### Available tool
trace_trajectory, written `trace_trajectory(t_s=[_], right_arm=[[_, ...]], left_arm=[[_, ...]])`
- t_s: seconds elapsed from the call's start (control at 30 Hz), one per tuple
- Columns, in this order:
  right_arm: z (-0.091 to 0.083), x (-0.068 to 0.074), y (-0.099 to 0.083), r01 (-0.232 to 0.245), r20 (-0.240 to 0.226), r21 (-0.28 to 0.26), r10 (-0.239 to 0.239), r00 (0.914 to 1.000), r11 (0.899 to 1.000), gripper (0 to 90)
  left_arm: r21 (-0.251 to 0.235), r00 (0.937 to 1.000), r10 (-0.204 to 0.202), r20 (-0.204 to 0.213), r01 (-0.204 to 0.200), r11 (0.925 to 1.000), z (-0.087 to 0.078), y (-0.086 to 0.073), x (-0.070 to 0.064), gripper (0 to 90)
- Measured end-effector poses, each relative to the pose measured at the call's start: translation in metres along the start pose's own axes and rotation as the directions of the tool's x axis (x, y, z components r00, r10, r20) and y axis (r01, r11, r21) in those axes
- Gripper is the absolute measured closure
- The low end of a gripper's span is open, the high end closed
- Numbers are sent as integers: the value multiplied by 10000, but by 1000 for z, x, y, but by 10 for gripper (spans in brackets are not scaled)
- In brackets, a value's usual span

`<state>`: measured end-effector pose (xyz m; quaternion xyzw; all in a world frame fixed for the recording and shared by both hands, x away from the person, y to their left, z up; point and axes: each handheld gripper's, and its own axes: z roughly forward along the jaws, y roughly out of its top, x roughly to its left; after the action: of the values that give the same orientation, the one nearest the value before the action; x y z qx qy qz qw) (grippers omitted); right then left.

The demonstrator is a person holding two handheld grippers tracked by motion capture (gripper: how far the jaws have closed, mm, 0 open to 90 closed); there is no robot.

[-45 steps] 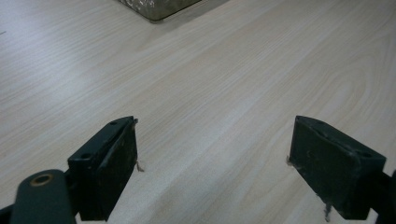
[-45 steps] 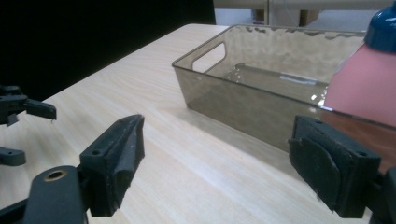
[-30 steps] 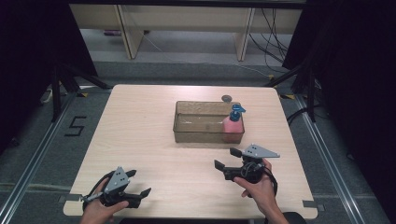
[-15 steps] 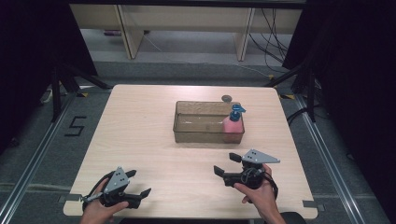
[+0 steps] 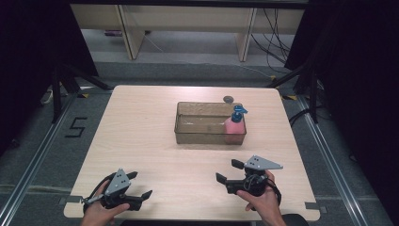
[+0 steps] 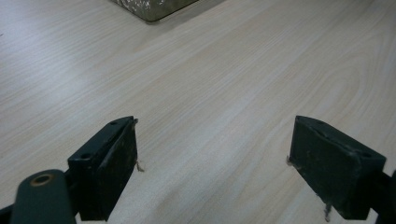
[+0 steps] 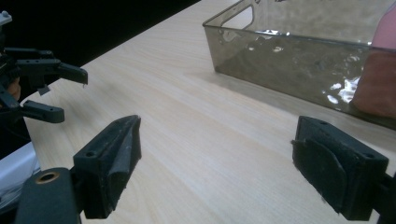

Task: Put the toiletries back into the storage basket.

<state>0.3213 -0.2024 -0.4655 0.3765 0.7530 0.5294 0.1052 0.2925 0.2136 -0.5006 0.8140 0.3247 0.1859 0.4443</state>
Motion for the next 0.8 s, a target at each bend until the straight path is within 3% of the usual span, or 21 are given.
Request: trace_trajectory(t_s=[0.07,0.13,0.17,0.27,0.47,0.53,0.57,0.63,0.8], right_arm=[[-2,2,-2,-116,-6,254,116,9999,9996,164],[-2,1,-4,84,49,177,-84,10000,9998,164],[-3,2,-4,26,-145,182,-24,9999,9998,164],[-5,4,-7,-204,-137,304,208,9997,9993,164],[-9,5,-9,21,-63,328,-19,10000,9995,164],[-10,7,-11,-197,-92,269,200,9998,9994,164],[-10,5,-11,148,-11,165,-148,9999,9998,164],[-10,7,-13,-64,-111,330,68,9999,9994,164],[-12,11,-15,-98,-181,348,104,9998,9993,164]], left_arm=[[0,10000,1,0,-1,10000,0,0,0,148],[2,10000,7,3,-7,10000,0,0,0,148],[2,10000,7,1,-7,10000,0,0,0,149],[7,10000,14,0,-14,10000,0,0,0,149],[9,10000,14,5,-14,10000,0,0,0,149],[4,10000,10,-6,-10,10000,0,0,0,149],[7,10000,8,-3,-8,10000,0,0,0,149],[33,10000,11,23,-11,10000,0,0,0,149],[-5,10000,2,-18,-2,10000,0,0,0,149]])
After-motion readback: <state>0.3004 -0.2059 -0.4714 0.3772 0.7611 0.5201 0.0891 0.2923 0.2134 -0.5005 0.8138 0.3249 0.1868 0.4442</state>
